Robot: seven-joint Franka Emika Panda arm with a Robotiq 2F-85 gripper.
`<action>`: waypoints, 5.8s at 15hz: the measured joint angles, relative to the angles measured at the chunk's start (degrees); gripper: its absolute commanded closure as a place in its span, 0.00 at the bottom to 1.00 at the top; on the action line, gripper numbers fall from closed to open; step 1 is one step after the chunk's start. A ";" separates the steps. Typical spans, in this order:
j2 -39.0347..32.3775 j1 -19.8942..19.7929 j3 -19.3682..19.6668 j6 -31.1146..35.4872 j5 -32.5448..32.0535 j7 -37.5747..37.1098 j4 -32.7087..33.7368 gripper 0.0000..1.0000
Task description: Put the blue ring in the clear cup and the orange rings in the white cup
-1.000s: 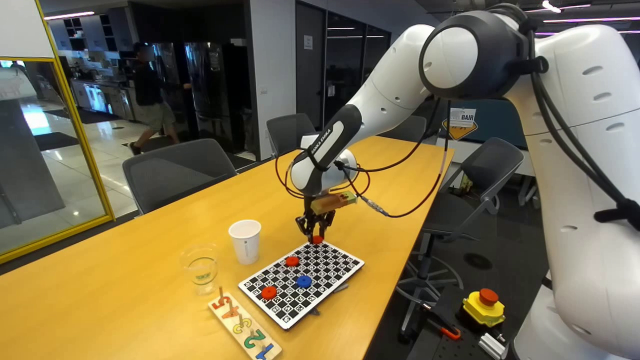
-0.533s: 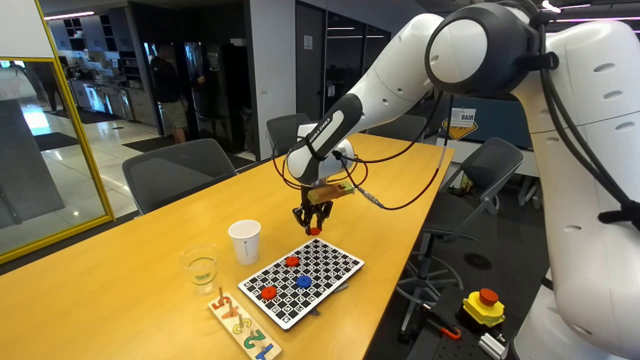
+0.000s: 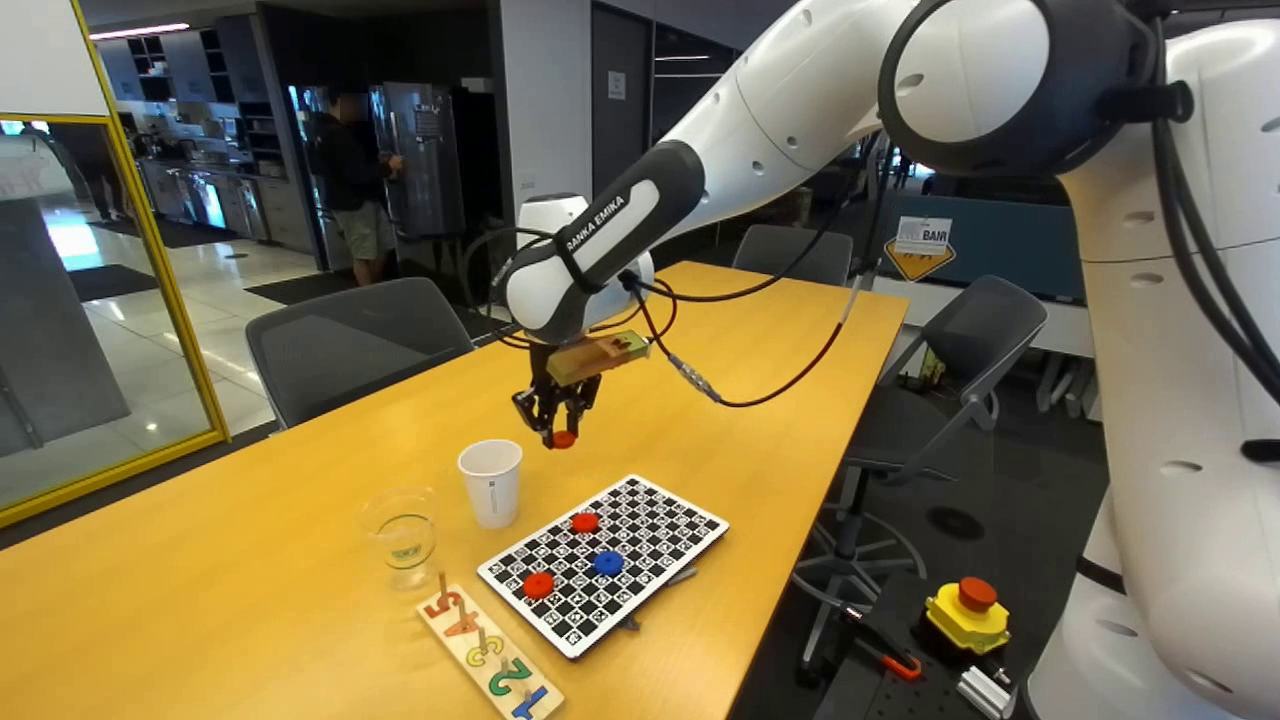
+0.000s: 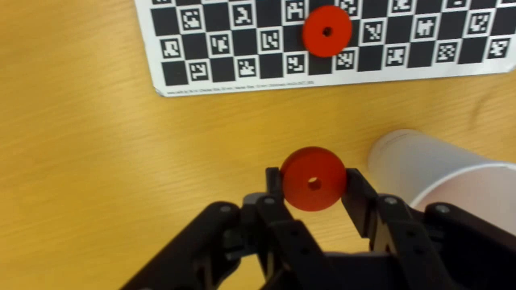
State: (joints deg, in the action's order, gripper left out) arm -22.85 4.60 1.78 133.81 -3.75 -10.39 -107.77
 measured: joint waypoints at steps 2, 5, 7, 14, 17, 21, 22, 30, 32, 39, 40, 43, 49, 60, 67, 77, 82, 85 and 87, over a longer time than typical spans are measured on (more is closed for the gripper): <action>-0.08 2.01 -0.74 -1.07 -0.78 -0.76 1.71 0.77; -0.68 3.68 -1.68 -2.86 -1.29 -0.87 4.27 0.77; -1.49 4.12 -2.07 -3.81 -1.49 -0.87 5.97 0.77; -5.46 4.31 -2.78 -5.55 -1.55 -0.70 11.32 0.77; -7.05 4.38 -3.00 -6.53 -1.55 -0.65 13.34 0.68; -8.03 4.39 -3.25 -7.68 -1.55 -0.64 14.64 0.19; -8.04 4.39 -3.34 -7.84 -1.55 -0.63 14.66 0.10; -5.18 4.99 -3.56 -8.40 -1.55 -1.14 11.82 0.00; -2.82 5.57 -3.64 -8.33 -1.55 -1.62 8.40 0.00; 4.19 6.57 -6.99 -7.33 -1.28 -1.91 -4.99 0.00; 4.72 6.57 -7.34 -6.57 -1.07 -1.91 -6.67 0.00; 5.22 6.55 -7.66 -3.28 -0.06 -1.72 -10.98 0.00; 4.41 6.13 -7.66 3.10 1.21 -0.31 -15.88 0.00; 0.46 6.12 -7.83 8.77 1.82 1.71 -16.99 0.00; -0.11 6.12 -7.91 9.67 2.26 2.42 -16.99 0.28; 0.53 6.10 -7.93 10.63 2.26 2.55 -16.89 0.77; 0.65 6.10 -7.94 10.56 2.26 2.55 -16.85 0.77; 1.86 6.10 -7.79 10.22 2.19 2.55 -16.33 0.77; 3.59 6.10 -7.53 9.09 1.91 2.55 -15.57 0.77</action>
State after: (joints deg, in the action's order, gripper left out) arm -19.26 10.70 -5.75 142.90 -1.84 -7.84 -123.34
